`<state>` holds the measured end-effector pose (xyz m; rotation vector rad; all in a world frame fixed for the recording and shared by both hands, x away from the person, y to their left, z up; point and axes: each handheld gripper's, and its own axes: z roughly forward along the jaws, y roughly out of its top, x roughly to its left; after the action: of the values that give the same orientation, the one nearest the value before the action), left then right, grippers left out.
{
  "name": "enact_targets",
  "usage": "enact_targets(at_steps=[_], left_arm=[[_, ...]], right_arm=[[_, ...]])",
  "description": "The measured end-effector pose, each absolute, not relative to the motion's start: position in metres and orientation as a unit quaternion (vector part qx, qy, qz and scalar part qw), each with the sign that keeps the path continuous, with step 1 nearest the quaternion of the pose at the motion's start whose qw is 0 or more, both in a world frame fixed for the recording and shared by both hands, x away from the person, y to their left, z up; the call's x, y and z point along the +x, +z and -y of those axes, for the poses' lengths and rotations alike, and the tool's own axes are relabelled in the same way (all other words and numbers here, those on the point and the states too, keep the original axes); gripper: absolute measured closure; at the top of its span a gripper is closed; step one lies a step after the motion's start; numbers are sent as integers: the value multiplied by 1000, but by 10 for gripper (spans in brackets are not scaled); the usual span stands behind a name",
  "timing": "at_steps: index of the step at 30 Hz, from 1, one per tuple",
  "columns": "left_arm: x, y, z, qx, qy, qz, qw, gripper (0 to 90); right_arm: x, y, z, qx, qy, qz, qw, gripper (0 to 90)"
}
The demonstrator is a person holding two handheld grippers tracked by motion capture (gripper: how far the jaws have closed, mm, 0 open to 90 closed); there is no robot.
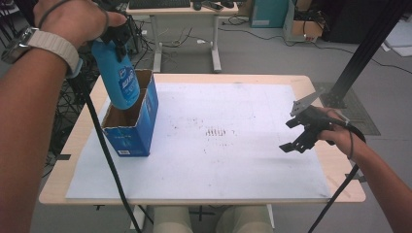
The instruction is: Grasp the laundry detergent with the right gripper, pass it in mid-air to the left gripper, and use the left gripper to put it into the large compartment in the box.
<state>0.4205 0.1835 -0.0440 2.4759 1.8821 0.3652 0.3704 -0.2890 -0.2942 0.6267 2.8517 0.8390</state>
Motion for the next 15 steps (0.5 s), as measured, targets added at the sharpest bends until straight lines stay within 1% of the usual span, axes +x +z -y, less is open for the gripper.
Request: enact_targets(at_steps=[8, 15], left_arm=[[426, -53, -198, 775, 116, -621, 11, 378], [430, -61, -202, 767, 118, -631, 8, 378]], right_arm=[[372, -296, 289, 208, 277, -937, 51, 48], [373, -298, 289, 210, 278, -936, 51, 48]])
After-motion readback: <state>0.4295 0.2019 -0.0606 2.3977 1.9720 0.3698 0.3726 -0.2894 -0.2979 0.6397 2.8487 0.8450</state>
